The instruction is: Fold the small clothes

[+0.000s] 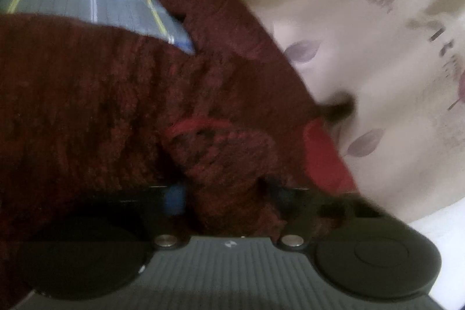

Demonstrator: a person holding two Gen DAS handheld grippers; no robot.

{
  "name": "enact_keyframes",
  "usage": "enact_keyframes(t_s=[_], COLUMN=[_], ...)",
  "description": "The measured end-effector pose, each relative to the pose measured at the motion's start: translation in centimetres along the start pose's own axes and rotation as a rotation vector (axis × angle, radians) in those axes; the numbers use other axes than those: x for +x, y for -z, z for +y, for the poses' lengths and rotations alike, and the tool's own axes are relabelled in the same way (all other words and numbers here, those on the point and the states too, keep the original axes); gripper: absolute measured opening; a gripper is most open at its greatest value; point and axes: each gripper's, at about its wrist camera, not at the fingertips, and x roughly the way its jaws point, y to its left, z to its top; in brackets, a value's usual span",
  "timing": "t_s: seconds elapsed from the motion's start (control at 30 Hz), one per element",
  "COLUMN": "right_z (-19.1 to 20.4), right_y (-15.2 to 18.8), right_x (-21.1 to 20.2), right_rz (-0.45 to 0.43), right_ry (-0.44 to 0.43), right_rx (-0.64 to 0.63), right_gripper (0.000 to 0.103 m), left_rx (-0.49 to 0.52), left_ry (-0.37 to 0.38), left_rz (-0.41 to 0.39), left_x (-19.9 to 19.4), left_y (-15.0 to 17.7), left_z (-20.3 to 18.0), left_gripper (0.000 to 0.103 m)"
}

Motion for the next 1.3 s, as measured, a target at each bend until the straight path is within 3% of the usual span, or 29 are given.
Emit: enact_keyframes(t_s=[0.03,0.13,0.3,0.37,0.47,0.67,0.87,1.03,1.13,1.23,1.3], right_z=[-0.2,-2.2,-14.7,-20.9,-27.9,-36.1,-36.4,-32.6,-30.9,-30.0,-29.5], right_y=[-0.1,0.1,3.8,7.5,13.5,27.9,40.4,48.4,49.8,49.8,49.4], right_x=[0.2,-1.2,-5.8,-8.5,-12.4,-18.2,-16.8,-13.7,-13.3,-13.9,-15.5], right_rz=[0.021,-0.028,-0.083,-0.095,-0.090,-0.040,0.049,0.074,-0.010,-0.050,-0.084], right_ry=[0.001,0.031,0.150,0.225,0.352,0.543,0.550,0.471,0.429,0.402,0.437], right_rx=[0.006,0.070,0.484,0.671,0.854,1.194,1.488,1.784,1.830,1.852,1.842], right_gripper=[0.015,0.014,0.014,0.014,0.014,0.015,0.015,0.016,0.020,0.033,0.038], left_rx=[0.001,0.004,0.014,0.016,0.025,0.067,0.115,0.156,0.177,0.175,0.174], left_ry=[-0.001,-0.005,-0.016,-0.019,-0.027,-0.066,-0.115,-0.144,-0.155,-0.152,-0.151], left_rz=[0.001,0.002,0.004,0.005,0.009,0.023,0.040,0.056,0.064,0.063,0.062], left_x=[0.0,0.0,0.1,0.1,0.2,0.4,0.6,0.9,1.0,1.0,1.0], left_y=[0.0,0.0,0.1,0.1,0.1,0.2,0.4,0.4,0.5,0.4,0.5], left_z=[0.0,0.0,-0.2,-0.2,-0.4,-1.2,-2.0,-2.6,-2.8,-2.7,-2.9], left_gripper=[0.092,0.092,0.092,0.092,0.092,0.092,0.092,0.094,0.094,0.094,0.094])
